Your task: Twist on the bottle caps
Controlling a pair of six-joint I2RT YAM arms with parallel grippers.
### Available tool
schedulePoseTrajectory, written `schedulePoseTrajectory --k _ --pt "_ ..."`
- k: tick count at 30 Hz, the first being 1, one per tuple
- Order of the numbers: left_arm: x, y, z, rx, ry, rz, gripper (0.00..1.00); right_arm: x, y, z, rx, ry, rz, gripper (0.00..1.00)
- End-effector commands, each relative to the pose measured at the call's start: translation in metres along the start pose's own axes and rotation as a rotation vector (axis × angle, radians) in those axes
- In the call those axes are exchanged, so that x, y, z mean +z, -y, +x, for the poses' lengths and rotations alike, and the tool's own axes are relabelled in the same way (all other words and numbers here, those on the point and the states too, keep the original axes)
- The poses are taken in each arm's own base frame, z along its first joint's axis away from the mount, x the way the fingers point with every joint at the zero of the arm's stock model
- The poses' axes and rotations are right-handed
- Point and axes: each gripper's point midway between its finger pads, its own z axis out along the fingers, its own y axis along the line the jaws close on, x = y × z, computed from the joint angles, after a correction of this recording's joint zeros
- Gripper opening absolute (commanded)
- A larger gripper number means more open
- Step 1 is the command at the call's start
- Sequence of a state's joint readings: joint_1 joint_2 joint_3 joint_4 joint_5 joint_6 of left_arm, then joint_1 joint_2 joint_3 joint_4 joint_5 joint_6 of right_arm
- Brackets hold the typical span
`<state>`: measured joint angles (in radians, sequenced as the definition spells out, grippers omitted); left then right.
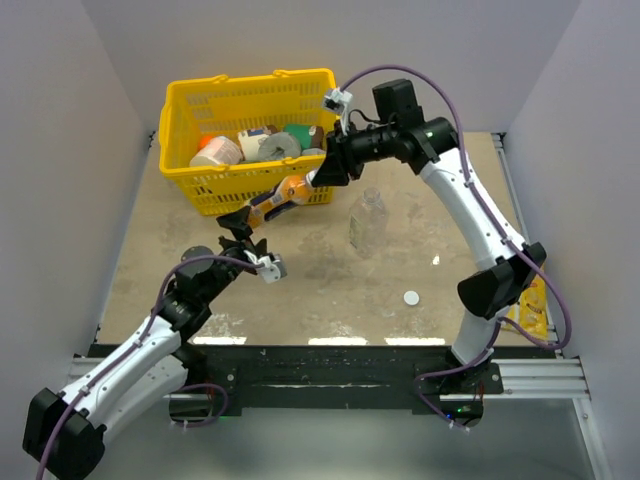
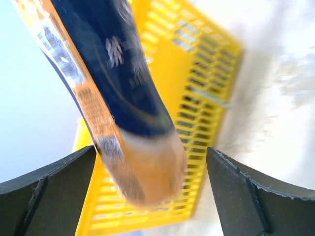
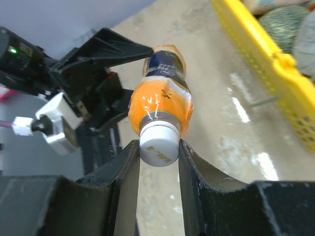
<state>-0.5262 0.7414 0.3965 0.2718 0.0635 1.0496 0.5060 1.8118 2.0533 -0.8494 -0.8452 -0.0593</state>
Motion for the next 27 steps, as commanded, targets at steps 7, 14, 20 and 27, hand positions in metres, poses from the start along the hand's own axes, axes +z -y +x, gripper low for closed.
schedulePoseTrajectory --k 7,14,20,27 --pt "-0.001 0.012 -0.026 -0.197 0.099 0.086 0.99 -0.128 0.030 -0.059 -0.249 0.065 0.417 0.00" --pt "0.006 0.014 -0.028 -0.220 0.116 0.083 0.99 -0.223 0.086 -0.052 -0.233 0.059 0.869 0.00" --pt "0.011 0.022 -0.032 -0.262 0.145 0.109 0.99 -0.265 0.126 0.028 -0.059 -0.227 0.988 0.00" --pt "0.016 0.037 -0.035 -0.315 0.180 0.144 1.00 -0.277 0.132 0.071 -0.076 -0.424 0.965 0.00"
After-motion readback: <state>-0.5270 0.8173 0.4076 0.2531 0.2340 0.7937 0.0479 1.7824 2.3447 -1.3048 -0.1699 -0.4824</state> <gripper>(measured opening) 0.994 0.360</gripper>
